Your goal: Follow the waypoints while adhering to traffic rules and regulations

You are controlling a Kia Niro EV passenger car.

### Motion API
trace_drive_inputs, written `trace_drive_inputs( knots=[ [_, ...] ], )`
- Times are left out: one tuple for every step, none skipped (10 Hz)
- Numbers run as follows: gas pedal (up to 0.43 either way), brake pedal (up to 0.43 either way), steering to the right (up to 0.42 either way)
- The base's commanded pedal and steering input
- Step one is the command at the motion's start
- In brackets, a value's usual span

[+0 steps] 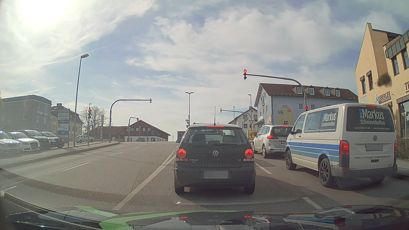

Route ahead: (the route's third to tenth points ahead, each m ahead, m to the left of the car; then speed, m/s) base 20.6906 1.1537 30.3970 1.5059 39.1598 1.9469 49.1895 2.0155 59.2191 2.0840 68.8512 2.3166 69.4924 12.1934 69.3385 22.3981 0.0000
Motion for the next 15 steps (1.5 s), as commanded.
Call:
trace_drive_inputs(
  knots=[
    [0.000, 0.354, -0.032],
    [0.000, 0.360, -0.032],
    [0.000, 0.354, -0.032],
    [0.000, 0.354, -0.032],
    [0.000, 0.354, -0.032],
    [0.000, 0.354, -0.032],
    [0.000, 0.354, -0.032],
    [0.000, 0.354, -0.032],
    [0.000, 0.354, -0.032],
    [0.000, 0.354, -0.032],
    [0.000, 0.354, -0.032],
    [0.000, 0.354, -0.032],
    [0.000, 0.354, -0.032],
    [0.000, 0.354, -0.032],
    [0.000, 0.354, -0.032]
  ],
)
